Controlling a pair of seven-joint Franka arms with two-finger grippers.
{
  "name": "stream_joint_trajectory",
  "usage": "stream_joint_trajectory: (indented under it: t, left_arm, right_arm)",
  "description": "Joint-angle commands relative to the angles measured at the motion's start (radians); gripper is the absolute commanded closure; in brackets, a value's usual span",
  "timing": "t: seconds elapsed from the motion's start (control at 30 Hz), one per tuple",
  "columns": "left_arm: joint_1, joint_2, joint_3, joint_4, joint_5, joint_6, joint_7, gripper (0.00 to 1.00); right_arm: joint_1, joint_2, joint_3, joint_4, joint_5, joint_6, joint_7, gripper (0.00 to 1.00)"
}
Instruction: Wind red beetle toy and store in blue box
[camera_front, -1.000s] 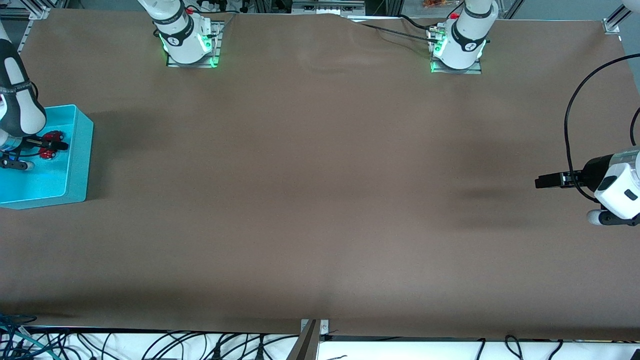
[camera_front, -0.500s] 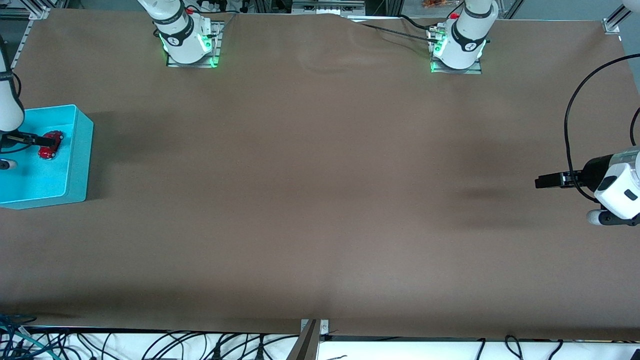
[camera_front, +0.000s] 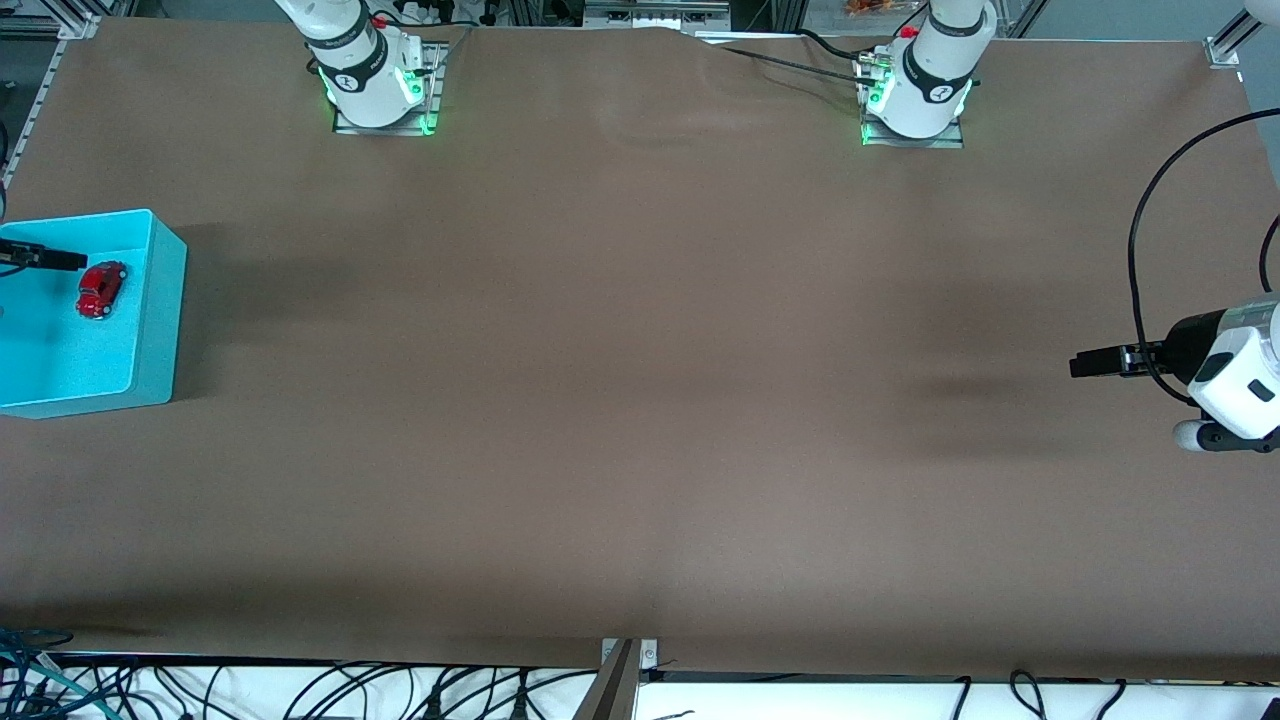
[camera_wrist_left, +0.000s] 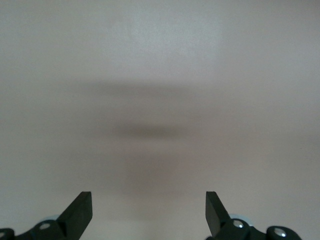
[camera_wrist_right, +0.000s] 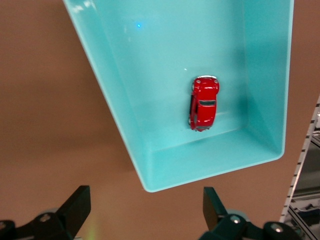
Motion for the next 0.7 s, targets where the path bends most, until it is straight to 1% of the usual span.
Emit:
stream_joint_trajectory:
  t: [0.0, 0.27, 0.5, 0.6, 0.67]
  left_arm:
    - [-0.003, 0.005, -0.002, 0.011, 0.008, 0.001, 0.008, 0.0]
    - [-0.003, 0.005, -0.002, 0.011, 0.008, 0.001, 0.008, 0.0]
    - [-0.003, 0.006, -0.002, 0.011, 0.008, 0.001, 0.008, 0.0]
    - [-0.003, 0.006, -0.002, 0.011, 0.008, 0.001, 0.008, 0.0]
    - [-0.003, 0.006, -0.002, 0.011, 0.008, 0.001, 0.008, 0.0]
  right_arm:
    - [-0.001, -0.074, -0.002, -0.007, 0.094, -0.02, 0.001, 0.0]
    - [0.07, -0.16, -0.003, -0.007, 0.102, -0.05, -0.002, 0.0]
    - [0.159, -0.238, -0.015, -0.01, 0.102, -0.115, -0.002, 0.0]
    - [0.214, -0.258, -0.038, -0.007, 0.101, -0.143, 0.019, 0.0]
    - [0.258, -0.266, -0.069, -0.006, 0.101, -0.148, 0.061, 0.0]
